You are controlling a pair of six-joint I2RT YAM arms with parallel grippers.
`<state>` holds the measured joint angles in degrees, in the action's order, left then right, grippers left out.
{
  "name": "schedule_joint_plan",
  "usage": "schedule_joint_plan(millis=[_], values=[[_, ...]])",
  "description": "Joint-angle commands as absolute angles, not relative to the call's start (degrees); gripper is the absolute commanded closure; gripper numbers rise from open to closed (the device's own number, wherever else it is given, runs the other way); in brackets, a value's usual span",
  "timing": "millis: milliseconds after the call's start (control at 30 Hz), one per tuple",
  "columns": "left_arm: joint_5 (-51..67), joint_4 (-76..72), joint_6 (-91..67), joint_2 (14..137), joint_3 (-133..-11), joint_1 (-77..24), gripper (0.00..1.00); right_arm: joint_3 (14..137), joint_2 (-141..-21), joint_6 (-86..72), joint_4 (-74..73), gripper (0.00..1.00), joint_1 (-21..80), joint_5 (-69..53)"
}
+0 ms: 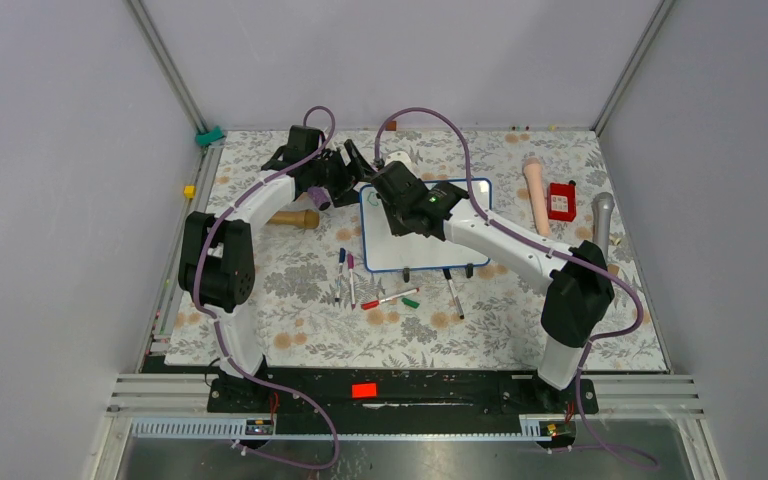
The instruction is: Write a sentence on the whiteboard
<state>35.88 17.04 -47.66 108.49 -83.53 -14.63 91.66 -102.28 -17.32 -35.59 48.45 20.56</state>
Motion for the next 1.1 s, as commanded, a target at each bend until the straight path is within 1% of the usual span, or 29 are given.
schedule_joint_plan(millis=[0, 133, 567, 1067], values=[[38.3, 16.3, -47.1, 106.9, -83.2, -15.0, 0.23, 92.6, -99.3, -16.4, -34.2, 1.00, 48.5, 22.6], [38.3, 16.3, -47.1, 106.8, -83.2, -15.0, 0.23, 89.6, -96.0, -15.1, -29.2, 1.00, 48.5, 21.3], [38.3, 16.1, -47.0, 106.4, -82.7, -15.0, 0.23, 94.2, -100.1, -14.1, -31.3, 1.00, 48.4, 19.9], [38.6, 16.0, -46.9, 106.3, -82.8, -15.0, 0.23, 93.7, -101.7, -14.4, -32.2, 1.00, 48.4, 20.7]])
